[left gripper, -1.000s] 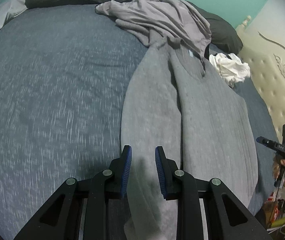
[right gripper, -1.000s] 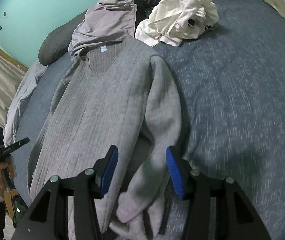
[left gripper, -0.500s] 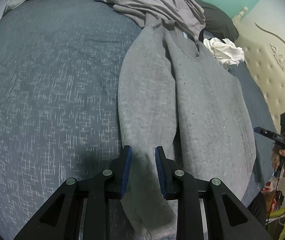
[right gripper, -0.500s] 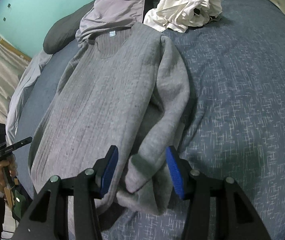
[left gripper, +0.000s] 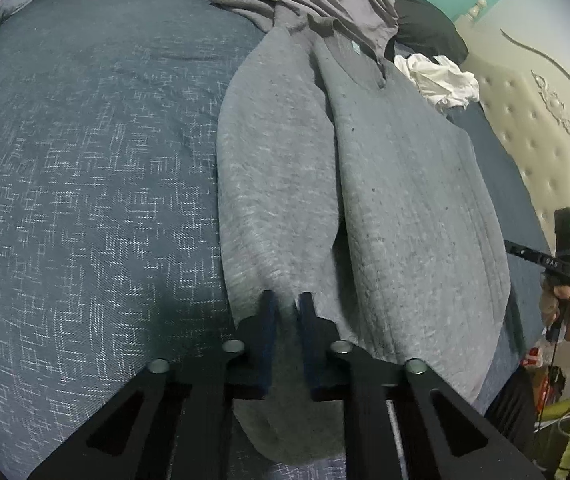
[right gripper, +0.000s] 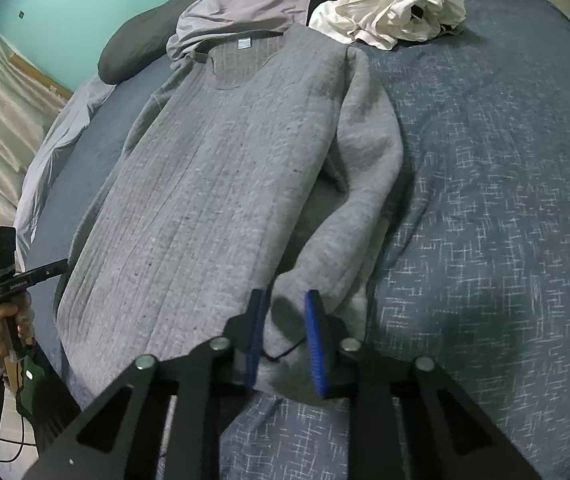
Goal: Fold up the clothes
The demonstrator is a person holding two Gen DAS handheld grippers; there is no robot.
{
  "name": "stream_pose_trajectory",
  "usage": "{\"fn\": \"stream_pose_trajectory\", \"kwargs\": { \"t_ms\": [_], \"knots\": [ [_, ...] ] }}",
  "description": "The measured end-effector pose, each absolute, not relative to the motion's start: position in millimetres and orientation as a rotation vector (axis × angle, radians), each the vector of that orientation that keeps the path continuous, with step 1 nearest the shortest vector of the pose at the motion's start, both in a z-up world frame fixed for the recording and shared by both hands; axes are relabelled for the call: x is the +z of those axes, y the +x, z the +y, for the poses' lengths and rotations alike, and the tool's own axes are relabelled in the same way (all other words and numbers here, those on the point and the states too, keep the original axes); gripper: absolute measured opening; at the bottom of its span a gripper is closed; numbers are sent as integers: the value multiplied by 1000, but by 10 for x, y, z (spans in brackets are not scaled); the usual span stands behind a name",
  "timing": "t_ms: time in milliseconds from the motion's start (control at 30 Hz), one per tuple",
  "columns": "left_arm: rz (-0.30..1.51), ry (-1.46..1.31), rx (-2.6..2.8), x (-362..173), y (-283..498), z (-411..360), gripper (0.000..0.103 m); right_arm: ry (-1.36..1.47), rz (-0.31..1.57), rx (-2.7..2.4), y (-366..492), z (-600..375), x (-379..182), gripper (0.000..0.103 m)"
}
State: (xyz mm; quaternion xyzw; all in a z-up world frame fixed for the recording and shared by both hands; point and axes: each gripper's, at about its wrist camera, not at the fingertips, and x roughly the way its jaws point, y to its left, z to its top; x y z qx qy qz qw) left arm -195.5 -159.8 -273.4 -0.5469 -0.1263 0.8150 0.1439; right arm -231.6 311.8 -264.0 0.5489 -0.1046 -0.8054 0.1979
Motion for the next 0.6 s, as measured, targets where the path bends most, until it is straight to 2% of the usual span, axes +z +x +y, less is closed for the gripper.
{"fn": "stream_pose_trajectory", "kwargs": {
  "t_ms": [100,200,600],
  "knots": [
    [-353,-1576,2351,-2731,-1948,-1604,5,1523,-295,-2256,-2320,3095,-2640,5],
    [-352,-1570,2357,-2707,-1940,-1624,4,1509,-303,-2261,-2301,3096,-2626,2],
    [-417,-1507,2449,-2441,-2003,-1947,3,1521,-303,-2320,-2253,3303,-2567,2]
  ]
}}
